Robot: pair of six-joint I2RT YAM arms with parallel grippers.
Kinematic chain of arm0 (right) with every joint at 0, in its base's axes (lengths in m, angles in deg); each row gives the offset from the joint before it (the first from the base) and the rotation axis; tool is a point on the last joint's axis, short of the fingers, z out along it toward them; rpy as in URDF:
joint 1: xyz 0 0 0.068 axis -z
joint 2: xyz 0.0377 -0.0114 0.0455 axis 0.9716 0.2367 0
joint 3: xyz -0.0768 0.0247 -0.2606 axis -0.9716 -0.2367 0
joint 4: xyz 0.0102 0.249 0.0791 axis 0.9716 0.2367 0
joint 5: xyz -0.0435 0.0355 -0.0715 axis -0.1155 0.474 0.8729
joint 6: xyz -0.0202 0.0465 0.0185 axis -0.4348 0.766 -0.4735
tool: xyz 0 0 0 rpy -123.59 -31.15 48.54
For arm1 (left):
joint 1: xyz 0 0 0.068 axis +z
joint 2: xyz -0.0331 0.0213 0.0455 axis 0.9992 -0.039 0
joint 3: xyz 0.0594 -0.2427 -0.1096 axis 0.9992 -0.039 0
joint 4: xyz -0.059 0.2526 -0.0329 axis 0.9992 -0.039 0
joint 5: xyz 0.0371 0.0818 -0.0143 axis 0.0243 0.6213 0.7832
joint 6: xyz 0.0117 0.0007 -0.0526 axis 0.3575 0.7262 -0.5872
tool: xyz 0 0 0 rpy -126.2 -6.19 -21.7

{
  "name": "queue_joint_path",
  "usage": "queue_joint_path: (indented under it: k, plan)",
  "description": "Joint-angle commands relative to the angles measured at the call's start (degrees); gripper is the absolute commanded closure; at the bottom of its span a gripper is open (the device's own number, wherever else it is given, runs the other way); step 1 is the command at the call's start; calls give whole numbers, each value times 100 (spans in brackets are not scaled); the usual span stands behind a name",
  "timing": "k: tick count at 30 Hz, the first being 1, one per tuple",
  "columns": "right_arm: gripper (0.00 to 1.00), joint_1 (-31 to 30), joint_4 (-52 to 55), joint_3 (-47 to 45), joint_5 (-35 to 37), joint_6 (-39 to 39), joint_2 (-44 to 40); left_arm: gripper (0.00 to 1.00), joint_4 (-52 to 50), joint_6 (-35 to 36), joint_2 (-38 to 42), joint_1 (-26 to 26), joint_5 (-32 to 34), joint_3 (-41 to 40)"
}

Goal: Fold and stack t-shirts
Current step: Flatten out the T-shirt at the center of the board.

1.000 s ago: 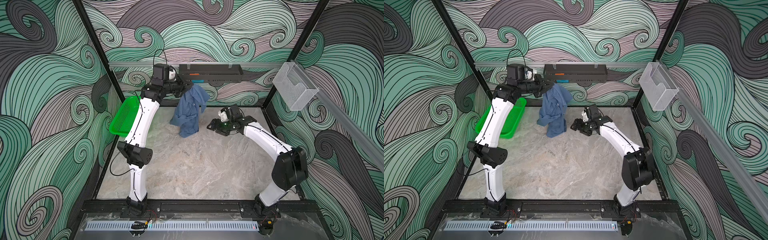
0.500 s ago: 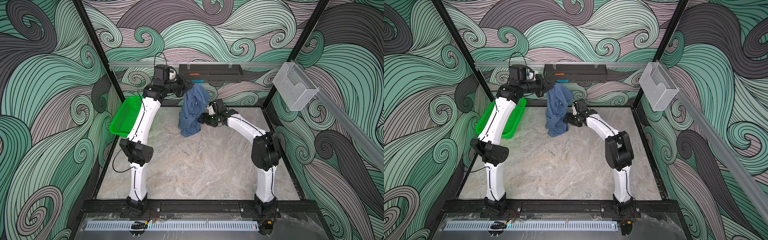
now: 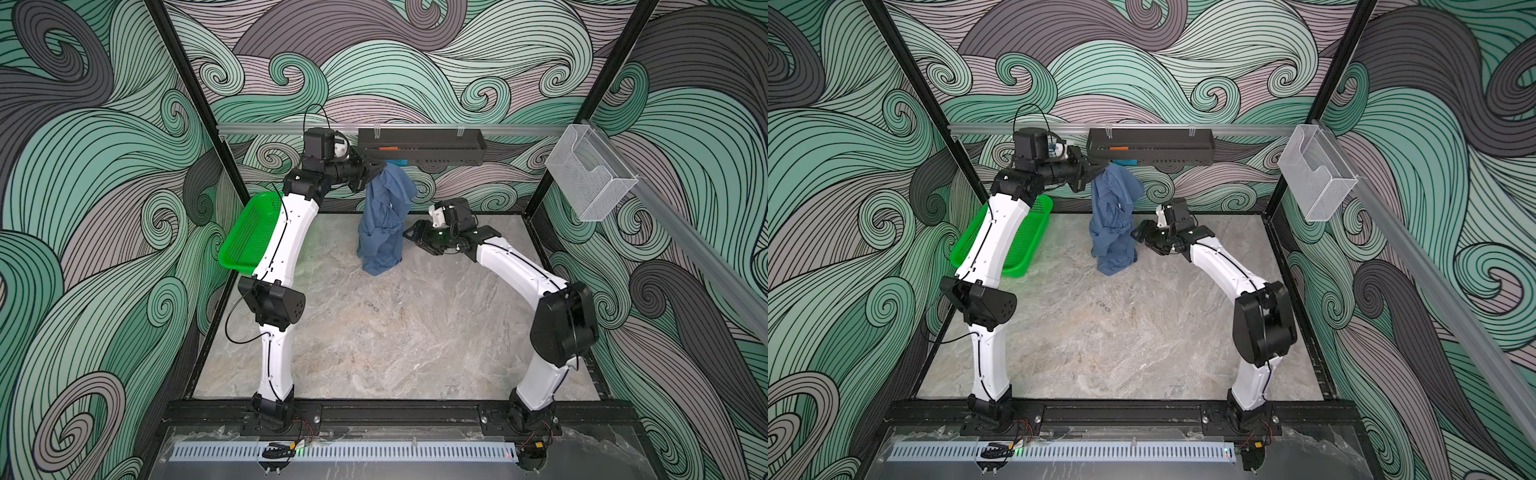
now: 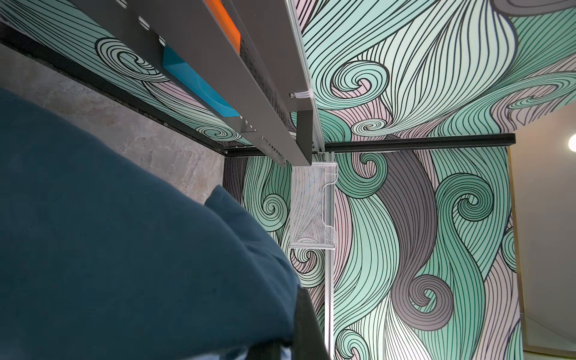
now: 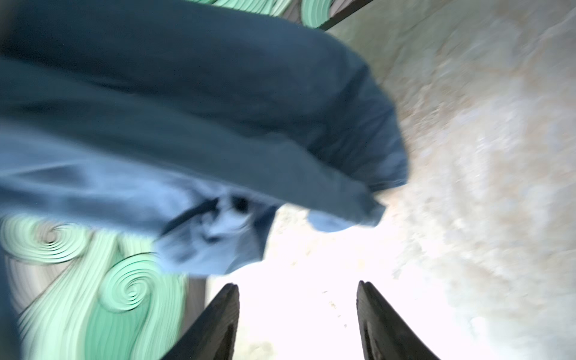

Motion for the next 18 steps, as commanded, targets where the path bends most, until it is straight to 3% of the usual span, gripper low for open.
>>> queue_joint_path:
  k: [1, 4, 9, 11, 14, 17, 18]
  plan:
    - [37, -32, -1355, -392, -501, 1273, 125, 100, 373, -43, -106, 44, -179, 30]
    - [38, -65, -1993, -135, -827, 1773, 520, 100, 382, -41, -135, 44, -223, 21]
    - [39, -138, -1858, 469, -732, 1770, 957, 100, 403, -62, -118, 46, -226, 3]
    - [45, -107, -1831, 626, -691, 1746, 1097, 100, 441, -94, -116, 48, -231, 3]
    - [61, -36, -1852, 744, -619, 1706, 1234, 100, 492, -148, -113, 53, -255, 3]
    - [94, 65, -1958, 767, -606, 1651, 1155, 100, 491, -155, -87, 74, -285, 3]
    - [99, 93, -1902, 790, -599, 1594, 1062, 100, 444, -131, -68, 99, -288, 3]
